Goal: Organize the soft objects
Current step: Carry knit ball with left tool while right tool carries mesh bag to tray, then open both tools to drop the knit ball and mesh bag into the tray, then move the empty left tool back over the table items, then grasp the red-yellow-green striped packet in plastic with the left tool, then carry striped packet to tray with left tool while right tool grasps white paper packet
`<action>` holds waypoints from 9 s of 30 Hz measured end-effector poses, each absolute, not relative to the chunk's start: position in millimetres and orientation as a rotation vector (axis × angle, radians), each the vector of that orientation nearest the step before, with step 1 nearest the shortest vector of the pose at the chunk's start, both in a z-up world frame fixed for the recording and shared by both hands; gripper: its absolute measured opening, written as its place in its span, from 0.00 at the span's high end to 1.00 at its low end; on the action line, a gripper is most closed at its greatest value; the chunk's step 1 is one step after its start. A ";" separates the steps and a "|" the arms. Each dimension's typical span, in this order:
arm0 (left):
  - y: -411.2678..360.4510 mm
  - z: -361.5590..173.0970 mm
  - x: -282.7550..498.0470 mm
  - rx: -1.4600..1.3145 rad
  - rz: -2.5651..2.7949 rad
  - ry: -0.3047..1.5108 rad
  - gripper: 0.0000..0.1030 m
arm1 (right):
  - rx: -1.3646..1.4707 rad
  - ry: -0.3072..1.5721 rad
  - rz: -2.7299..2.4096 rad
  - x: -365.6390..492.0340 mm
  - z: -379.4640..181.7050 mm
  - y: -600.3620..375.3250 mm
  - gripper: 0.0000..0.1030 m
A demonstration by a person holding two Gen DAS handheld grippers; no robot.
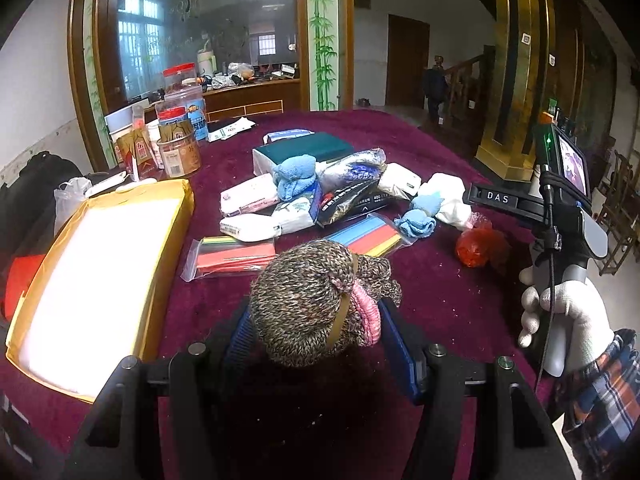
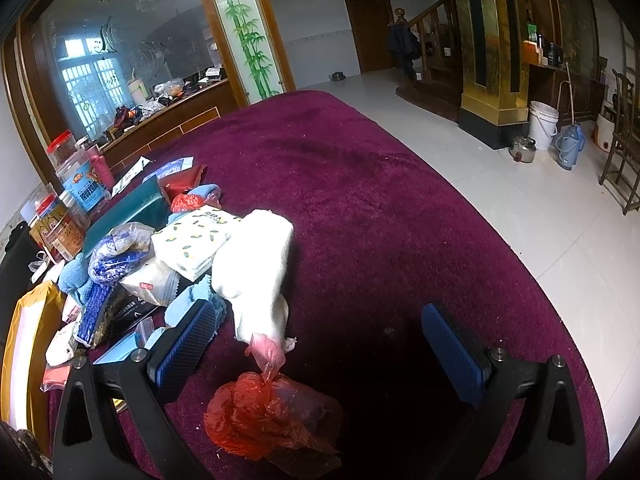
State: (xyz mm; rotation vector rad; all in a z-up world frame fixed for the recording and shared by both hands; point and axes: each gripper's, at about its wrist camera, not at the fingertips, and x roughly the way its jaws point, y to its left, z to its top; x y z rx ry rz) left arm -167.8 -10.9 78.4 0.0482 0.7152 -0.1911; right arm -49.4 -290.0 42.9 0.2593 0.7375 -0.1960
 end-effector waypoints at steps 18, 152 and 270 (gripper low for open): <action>-9.4 75.4 -168.0 0.043 -0.192 0.731 0.37 | 0.264 0.748 -0.198 -48.2 38.5 -289.4 0.00; 30.3 114.5 -143.9 0.050 0.076 0.664 0.05 | 0.081 0.477 -0.105 -91.5 115.7 -234.4 0.00; 303.5 70.9 -36.8 -0.488 -0.042 0.894 0.64 | -0.094 1.003 0.698 2.1 105.0 62.2 0.66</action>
